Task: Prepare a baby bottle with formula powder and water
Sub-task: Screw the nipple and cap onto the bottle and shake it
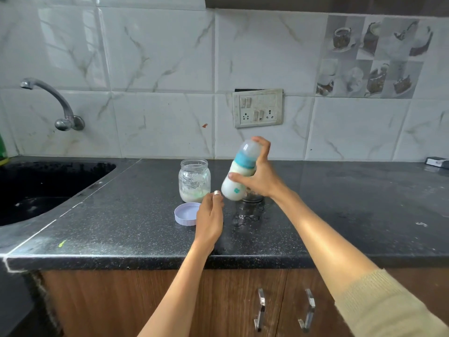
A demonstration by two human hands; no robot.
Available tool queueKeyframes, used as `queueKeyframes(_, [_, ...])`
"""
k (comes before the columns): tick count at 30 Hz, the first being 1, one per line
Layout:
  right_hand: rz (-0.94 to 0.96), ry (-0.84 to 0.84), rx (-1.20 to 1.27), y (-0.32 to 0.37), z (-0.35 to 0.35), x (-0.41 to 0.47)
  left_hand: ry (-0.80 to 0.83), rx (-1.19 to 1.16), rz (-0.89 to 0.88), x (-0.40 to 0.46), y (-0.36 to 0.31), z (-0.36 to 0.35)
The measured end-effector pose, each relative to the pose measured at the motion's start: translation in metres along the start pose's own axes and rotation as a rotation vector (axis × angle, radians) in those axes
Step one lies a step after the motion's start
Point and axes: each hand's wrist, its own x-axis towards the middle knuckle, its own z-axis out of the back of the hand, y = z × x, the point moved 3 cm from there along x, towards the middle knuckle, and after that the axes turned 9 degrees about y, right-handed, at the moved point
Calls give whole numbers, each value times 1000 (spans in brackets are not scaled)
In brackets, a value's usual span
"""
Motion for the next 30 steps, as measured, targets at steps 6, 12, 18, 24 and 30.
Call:
queueKeyframes(6, [20,-67,27,0,4,4,-1,-47,-21,-1,-3,-2])
queueKeyframes(12, [17,-77,27,-6,1,-1,6,-60,-35,-2,-2,-1])
queueKeyframes(18, [10,-120,73,-4,8,0,9,-58,-33,-3,-3,-1])
queueKeyframes(24, [37,-204,135,5,21,8,0,-47,-25,-2,-4,0])
queueKeyframes(30, [54,-156,91,2,11,6,4,-56,-14,-4,-3,0])
